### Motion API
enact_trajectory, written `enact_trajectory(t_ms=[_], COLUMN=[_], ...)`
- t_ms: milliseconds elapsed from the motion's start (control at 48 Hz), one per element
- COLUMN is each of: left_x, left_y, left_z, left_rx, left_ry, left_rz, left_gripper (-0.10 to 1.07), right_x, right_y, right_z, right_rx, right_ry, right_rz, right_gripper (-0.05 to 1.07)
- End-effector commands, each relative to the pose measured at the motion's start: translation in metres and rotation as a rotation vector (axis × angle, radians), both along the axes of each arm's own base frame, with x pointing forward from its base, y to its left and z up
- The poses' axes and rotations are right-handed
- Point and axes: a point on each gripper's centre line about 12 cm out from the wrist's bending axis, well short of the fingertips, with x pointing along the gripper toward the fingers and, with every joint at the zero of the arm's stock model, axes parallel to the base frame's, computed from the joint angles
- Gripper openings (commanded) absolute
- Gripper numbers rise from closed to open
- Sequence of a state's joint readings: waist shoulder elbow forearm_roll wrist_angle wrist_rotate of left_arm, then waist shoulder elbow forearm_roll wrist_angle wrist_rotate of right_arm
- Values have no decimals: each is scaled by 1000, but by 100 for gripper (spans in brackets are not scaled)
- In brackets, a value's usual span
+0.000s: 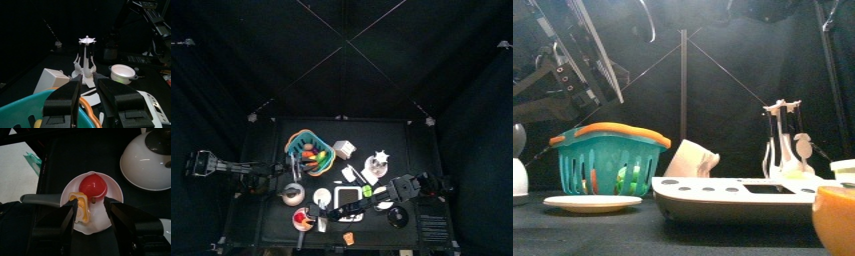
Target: Grab squash half
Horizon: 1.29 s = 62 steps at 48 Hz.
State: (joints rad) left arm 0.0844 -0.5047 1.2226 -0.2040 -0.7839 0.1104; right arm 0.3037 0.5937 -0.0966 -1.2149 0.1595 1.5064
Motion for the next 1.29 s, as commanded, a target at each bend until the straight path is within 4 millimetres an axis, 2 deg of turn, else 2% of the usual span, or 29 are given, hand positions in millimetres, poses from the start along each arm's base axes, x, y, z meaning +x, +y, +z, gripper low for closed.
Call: enact_trajectory(t_ms=[0, 62, 188, 250, 312, 396, 479, 667, 812, 1000, 1062, 1188, 1271], left_x=[3, 2, 1, 1, 2, 2, 2, 1, 1, 1, 1, 1, 1], left_y=[0, 0, 0, 0, -1, 0, 0, 0, 0, 0, 0, 0, 0], left_z=[6, 6, 4, 4, 4, 4, 4, 4, 4, 4, 4, 4, 4], left_rx=[2, 4, 4, 2, 0, -2, -2, -2, 0, 0, -2, -2, -2], left_ry=[-23, -24, -16, -17, -19, -19, -19, -19, -19, -17, -17, -16, -17], left_rz=[0, -1, 1, 0, -2, 0, 0, 0, 1, 1, 0, 0, 0], left_gripper=[68, 68, 68, 68, 68, 68, 68, 68, 68, 68, 68, 68, 68], right_x=[-9, -30, -94, -129, -157, -177, -184, -183, -180, -179, -180, -179, -178], right_y=[-3, -9, -13, -7, 3, 15, 29, 53, 62, 76, 77, 80, 82], right_z=[43, 55, 76, 75, 66, 54, 54, 48, 19, 13, 11, 7, 2], right_rx=[18, 17, 76, 162, 246, 329, 403, 462, 436, 459, 463, 460, 455], right_ry=[-60, -52, -4, 54, 135, 229, 280, 353, 422, 451, 458, 464, 472], right_rz=[-1, 0, -11, -34, -74, -140, -175, -222, -254, -258, -263, -260, -262], right_gripper=[82, 82, 82, 82, 82, 82, 82, 82, 83, 83, 87, 102, 104])
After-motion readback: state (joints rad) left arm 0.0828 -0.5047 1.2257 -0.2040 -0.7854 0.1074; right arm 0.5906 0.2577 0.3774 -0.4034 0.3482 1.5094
